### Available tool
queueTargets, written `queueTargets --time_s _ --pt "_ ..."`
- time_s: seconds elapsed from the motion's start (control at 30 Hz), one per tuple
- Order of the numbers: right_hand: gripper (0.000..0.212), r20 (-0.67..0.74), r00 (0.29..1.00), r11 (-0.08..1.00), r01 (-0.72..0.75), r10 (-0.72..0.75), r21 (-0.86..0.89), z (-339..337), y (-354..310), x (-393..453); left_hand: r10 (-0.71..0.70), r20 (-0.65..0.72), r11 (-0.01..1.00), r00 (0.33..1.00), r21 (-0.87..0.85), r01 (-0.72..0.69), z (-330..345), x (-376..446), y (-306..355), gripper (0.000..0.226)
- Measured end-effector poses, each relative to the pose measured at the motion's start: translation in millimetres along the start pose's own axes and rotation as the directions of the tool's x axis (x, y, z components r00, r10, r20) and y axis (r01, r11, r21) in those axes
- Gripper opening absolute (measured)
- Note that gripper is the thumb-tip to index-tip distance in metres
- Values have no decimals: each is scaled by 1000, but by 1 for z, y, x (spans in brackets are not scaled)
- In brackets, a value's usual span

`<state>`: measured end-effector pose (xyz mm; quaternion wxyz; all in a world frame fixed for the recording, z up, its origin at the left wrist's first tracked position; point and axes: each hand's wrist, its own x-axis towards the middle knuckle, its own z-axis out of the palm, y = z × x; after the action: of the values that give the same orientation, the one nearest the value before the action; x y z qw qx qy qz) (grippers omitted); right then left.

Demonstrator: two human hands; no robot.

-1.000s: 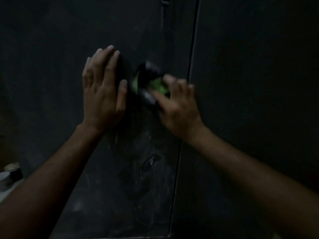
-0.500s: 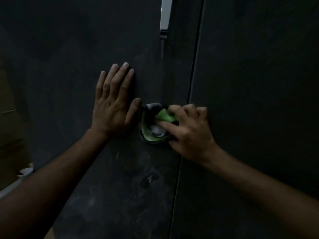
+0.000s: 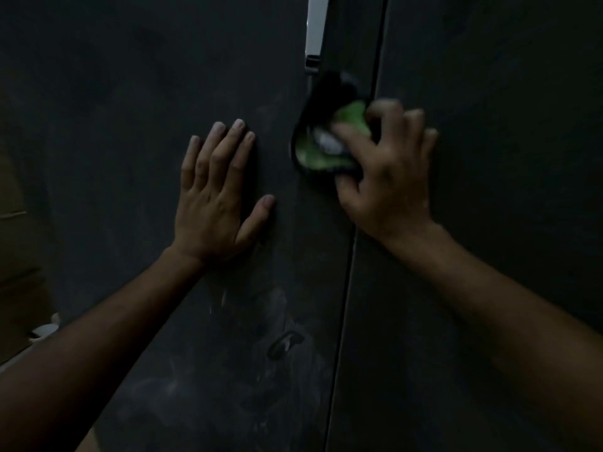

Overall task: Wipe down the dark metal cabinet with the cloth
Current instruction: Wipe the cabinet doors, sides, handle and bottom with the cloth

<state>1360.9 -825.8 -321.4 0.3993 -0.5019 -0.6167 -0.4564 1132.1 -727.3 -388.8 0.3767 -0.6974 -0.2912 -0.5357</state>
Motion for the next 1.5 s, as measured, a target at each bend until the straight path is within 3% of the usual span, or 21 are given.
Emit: queueTargets --time_s 0.1,0.23,0.3,0.37,0.47,0.53,0.6,0.67,0.73,0.83,0.9,0.93,1.0,1.07,1.13,1.2,1.27,1.33,1.37,1.43,1.5 --pt "48 -153 971 979 -194 182 -65 18 -41 30 -4 -19 997 1000 -76 3 -2 -1 -3 67" --pt "55 65 984 986 168 -167 -2 31 -64 -36 -30 -36 991 999 -135 25 -14 -16 -15 62" --pt "51 111 965 971 238 -236 -5 18 -40 -57 -23 6 991 1000 -129 23 -19 -27 -22 62" --pt "44 -17 999 998 51 -52 -35 11 -24 -38 -19 40 993 999 -119 23 -21 -37 -28 64" --pt "45 -189 960 973 -224 209 -61 23 -44 12 -24 31 991 999 -129 28 -21 -48 -31 63" --pt "48 -210 969 990 -137 128 -28 42 -77 6 -31 6 991 1000 -127 31 -21 -55 -30 62" --pt "48 -66 991 993 114 -112 21 59 -95 -46 -27 -3 993 1000 -117 26 -21 -67 -30 62" --pt "48 111 920 926 372 -376 58 55 -85 -109 -35 16 992 999 -121 36 -21 -83 -29 62" --pt "46 183 863 881 470 -470 45 43 -55 -134 -46 36 991 998 -126 50 -19 -101 -24 60" --pt "50 0 983 983 182 -183 -34 48 -34 -101 -53 41 993 998 -102 57 -9 -128 -18 60" --pt "50 -165 986 999 -36 31 -30 63 -56 -87 -65 38 995 997 -78 67 -2 -144 -18 61" --pt "50 -200 979 999 -43 42 -2 73 -70 -95 -65 35 995 997 -68 67 0 -150 -19 61" --pt "49 -126 985 991 126 -120 42 88 -90 -141 -54 25 998 998 -42 55 3 -158 -22 61" --pt "50 39 928 928 368 -370 48 87 -86 -200 -49 14 999 999 -21 49 5 -162 -23 62" --pt "47 119 886 894 446 -448 41 73 -64 -222 -61 -5 998 998 1 61 8 -163 -24 64" --pt "50 51 935 936 352 -351 -10 67 -45 -206 -55 -13 998 998 18 55 12 -165 -24 66" --pt "56 -76 995 997 69 -72 -42 72 -49 -172 -41 -15 999 999 28 41 14 -166 -26 67" --pt "57 -171 980 994 -105 104 -2 84 -79 -158 -35 -9 999 999 39 35 14 -166 -28 68" --pt "54 -163 984 997 -68 70 20 90 -93 -165 -33 -3 998 999 45 33 13 -165 -28 67" --pt "42 -29 966 965 258 -257 48 95 -102 -205 -35 5 998 999 47 34 11 -165 -27 67" --pt "28 153 828 841 536 -540 72 79 -81 -245 -39 7 999 999 34 39 10 -164 -26 67"
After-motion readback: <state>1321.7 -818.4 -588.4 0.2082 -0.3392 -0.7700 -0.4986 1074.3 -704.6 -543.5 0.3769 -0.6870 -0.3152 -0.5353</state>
